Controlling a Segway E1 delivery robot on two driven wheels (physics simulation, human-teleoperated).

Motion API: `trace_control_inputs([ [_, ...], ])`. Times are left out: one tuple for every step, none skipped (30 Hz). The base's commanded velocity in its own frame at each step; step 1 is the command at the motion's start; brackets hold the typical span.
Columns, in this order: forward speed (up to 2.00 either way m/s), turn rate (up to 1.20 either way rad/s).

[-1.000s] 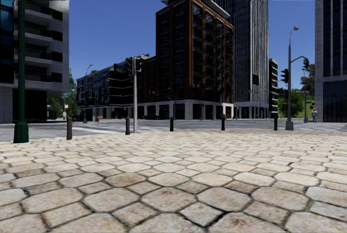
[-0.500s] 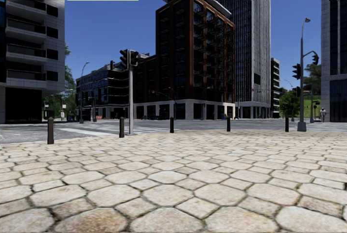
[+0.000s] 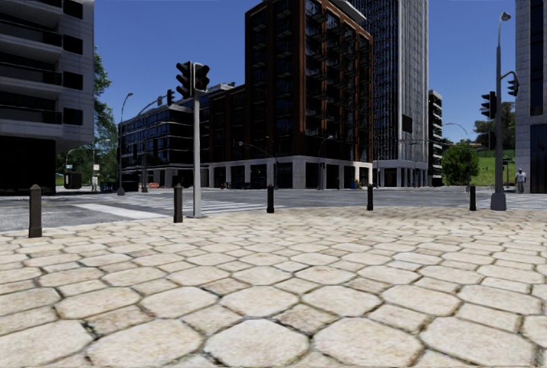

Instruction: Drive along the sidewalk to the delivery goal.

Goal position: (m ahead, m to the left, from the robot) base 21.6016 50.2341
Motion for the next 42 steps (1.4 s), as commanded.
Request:
trace_control_inputs([
  [2.00, 0.00],
  [2.00, 0.00],
  [2.00, 0.00],
  [2.00, 0.00],
  [2.00, 0.00],
  [2.00, 0.00],
  [2.00, 0.00],
  [2.00, 0.00],
  [2.00, 0.00],
  [2.00, 0.00],
  [2.00, 0.00],
  [2.00, 0.00],
  [2.00, 0.00],
  [2.00, 0.00],
  [2.00, 0.00],
  [2.00, 0.00],
  [2.00, 0.00],
  [2.00, 0.00],
  [2.00, 0.00],
  [2.00, 0.00],
  [2.00, 0.00],
  [2.00, 0.00],
  [2.00, 0.00],
  [2.00, 0.00],
  [2.00, 0.00],
  [2.00, 0.00],
  [2.00, 0.00],
  [2.00, 0.00],
  [2.00, 0.00],
  [2.00, 0.00],
  [2.00, 0.00],
  [2.00, 0.00],
  [2.00, 0.00],
  [2.00, 0.00],
  [2.00, 0.00],
  [2.00, 0.00],
  [2.00, 0.00],
  [2.00, 0.00],
  [2.00, 0.00],
  [2.00, 0.00],
  [2.00, 0.00],
  [2.00, 0.00],
])
